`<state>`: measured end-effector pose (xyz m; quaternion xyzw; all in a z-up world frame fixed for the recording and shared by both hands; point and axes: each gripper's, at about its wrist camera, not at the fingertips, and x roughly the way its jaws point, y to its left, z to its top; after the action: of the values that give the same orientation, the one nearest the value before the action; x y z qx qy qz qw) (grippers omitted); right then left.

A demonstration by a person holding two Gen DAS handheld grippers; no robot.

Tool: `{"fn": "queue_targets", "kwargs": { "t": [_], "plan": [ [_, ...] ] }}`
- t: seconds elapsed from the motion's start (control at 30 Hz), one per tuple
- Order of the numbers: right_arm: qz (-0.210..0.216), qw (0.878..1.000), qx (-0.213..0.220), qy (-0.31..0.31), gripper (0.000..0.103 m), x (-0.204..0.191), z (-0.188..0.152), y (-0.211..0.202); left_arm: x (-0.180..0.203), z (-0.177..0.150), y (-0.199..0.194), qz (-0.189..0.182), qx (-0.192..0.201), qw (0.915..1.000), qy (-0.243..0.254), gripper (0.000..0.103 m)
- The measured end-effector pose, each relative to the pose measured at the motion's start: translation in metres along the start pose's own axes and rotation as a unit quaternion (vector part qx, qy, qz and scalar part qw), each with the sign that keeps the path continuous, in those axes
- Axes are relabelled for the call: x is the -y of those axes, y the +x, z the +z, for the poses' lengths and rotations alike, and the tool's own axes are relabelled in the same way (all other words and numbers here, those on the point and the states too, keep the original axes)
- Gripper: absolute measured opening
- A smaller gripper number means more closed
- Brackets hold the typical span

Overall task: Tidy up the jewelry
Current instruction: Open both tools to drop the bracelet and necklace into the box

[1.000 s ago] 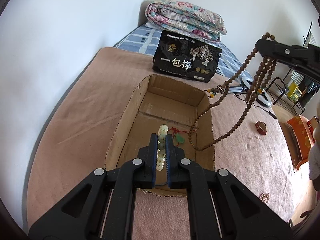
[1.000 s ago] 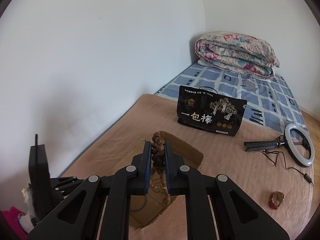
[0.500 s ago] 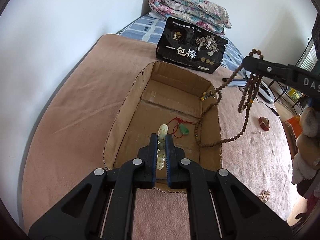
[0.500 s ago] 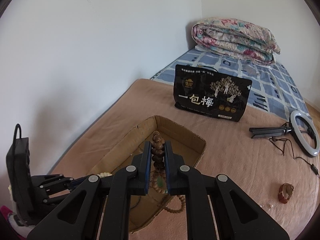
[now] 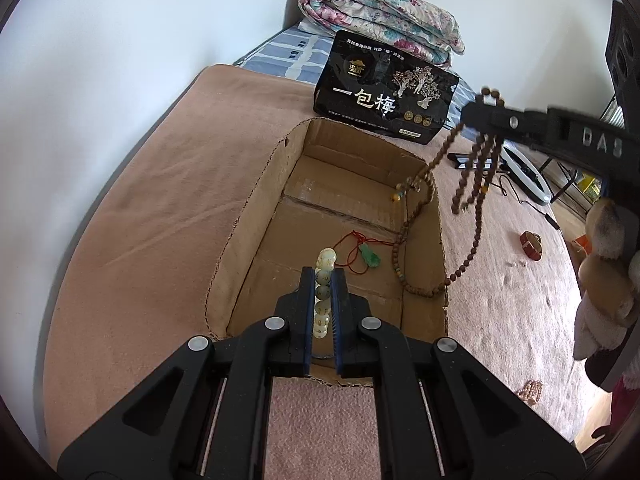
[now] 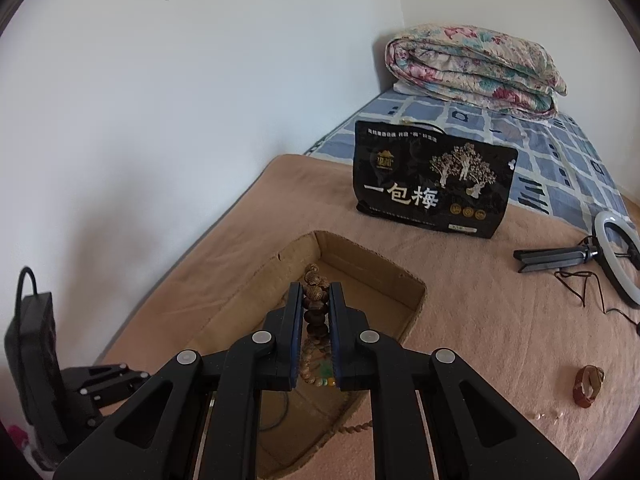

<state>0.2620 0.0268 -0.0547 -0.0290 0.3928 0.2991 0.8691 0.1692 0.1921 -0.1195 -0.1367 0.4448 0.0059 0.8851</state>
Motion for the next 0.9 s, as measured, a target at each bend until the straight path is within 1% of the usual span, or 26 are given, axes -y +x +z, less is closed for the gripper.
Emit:
{"fn": "queue_targets", "kwargs": {
  "t": [0.23, 0.4, 0.53, 0.63, 0.7, 0.73, 0.77, 0.8, 0.83, 0.9],
  "plan": [
    [0.003, 1.0, 0.004, -0.002, 0.01, -0.002, 0.012, 0.012, -0.006, 0.002, 0.001, -0.005, -0.002, 0.9999, -0.01, 0.005],
    [-0.005, 1.0, -0.002, 0.006, 0.01, 0.003, 0.013, 0.025, -0.004, 0.001, 0.003, -0.004, -0.003, 1.0, -0.003, 0.005],
    [-0.007, 1.0, -0.015, 0.02, 0.011, 0.011, 0.009, 0.035, -0.005, 0.001, 0.003, -0.004, -0.004, 1.0, -0.001, 0.005],
    [-0.017, 0.999, -0.025, 0.035, 0.011, 0.018, 0.006, 0.039, -0.007, 0.001, 0.002, -0.001, -0.002, 1.0, -0.005, 0.005],
    [-0.016, 0.998, -0.03, 0.044, 0.016, 0.022, 0.003, 0.041, -0.007, 0.001, 0.001, -0.002, 0.0, 1.0, -0.009, 0.006],
    [-0.016, 0.998, -0.031, 0.046, 0.026, 0.024, 0.002, 0.041, -0.008, 0.001, 0.001, 0.001, 0.0, 0.9999, -0.01, 0.006],
    [-0.021, 0.998, -0.031, 0.049, 0.04, 0.026, 0.0, 0.04, -0.008, 0.002, 0.001, 0.002, 0.0, 0.9999, -0.01, 0.01],
    [-0.024, 0.998, -0.029, 0.05, 0.046, 0.027, 0.0, 0.039, -0.008, 0.001, 0.001, 0.002, 0.0, 0.9999, -0.011, 0.018],
    [-0.025, 0.998, -0.027, 0.051, 0.048, 0.028, -0.001, 0.038, -0.008, 0.001, 0.001, 0.002, 0.0, 0.9999, -0.011, 0.021],
    [-0.026, 0.998, -0.026, 0.051, 0.048, 0.03, -0.003, 0.035, -0.007, 0.002, 0.0, 0.001, 0.002, 1.0, -0.008, 0.021]
  ]
}}
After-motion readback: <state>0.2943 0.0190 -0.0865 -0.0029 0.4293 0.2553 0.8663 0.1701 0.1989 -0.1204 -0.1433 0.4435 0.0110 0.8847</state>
